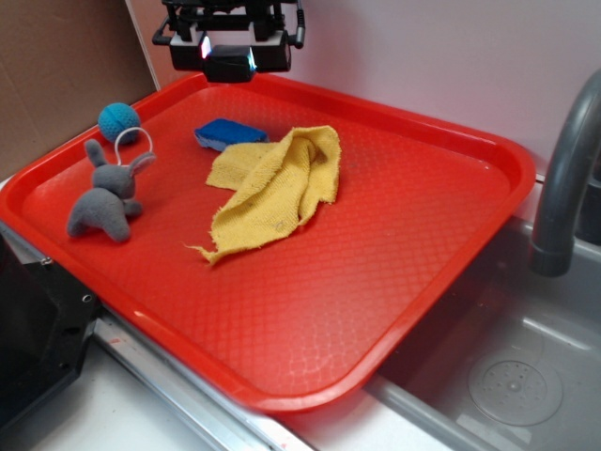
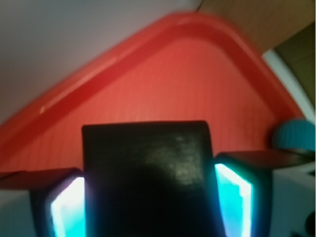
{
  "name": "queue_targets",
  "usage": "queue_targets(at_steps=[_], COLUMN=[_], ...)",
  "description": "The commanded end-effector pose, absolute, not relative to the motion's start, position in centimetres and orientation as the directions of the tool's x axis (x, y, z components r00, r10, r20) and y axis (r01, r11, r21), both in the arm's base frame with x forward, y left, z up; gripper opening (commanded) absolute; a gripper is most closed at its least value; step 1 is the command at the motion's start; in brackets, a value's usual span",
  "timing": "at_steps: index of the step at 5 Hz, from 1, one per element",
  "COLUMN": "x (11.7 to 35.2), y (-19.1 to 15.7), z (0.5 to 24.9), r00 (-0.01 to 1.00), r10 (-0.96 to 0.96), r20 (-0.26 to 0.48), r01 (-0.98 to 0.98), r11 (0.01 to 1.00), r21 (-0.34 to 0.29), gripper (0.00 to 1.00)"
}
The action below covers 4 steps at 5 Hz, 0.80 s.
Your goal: Grab the black box.
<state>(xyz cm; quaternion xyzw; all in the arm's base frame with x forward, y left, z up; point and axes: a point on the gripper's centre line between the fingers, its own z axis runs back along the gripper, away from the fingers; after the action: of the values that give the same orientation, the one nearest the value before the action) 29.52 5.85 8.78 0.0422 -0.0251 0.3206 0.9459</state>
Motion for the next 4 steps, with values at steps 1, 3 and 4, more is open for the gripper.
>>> queue_targets(at_steps=[1, 3, 4], x=[25.1, 17.4, 15.8], y=[0.6, -1.2, -0.8], z=[16.6, 20.5, 20.3], r00=[0.94, 0.977, 0.968], r10=[0.342, 0.207, 0.248], r20=[0.003, 0.056, 0.031], r01=[-0.341, -0.196, -0.24], r11=[0.937, 0.968, 0.958], r21=[-0.081, -0.159, -0.154], gripper=[0.0, 0.0, 0.0])
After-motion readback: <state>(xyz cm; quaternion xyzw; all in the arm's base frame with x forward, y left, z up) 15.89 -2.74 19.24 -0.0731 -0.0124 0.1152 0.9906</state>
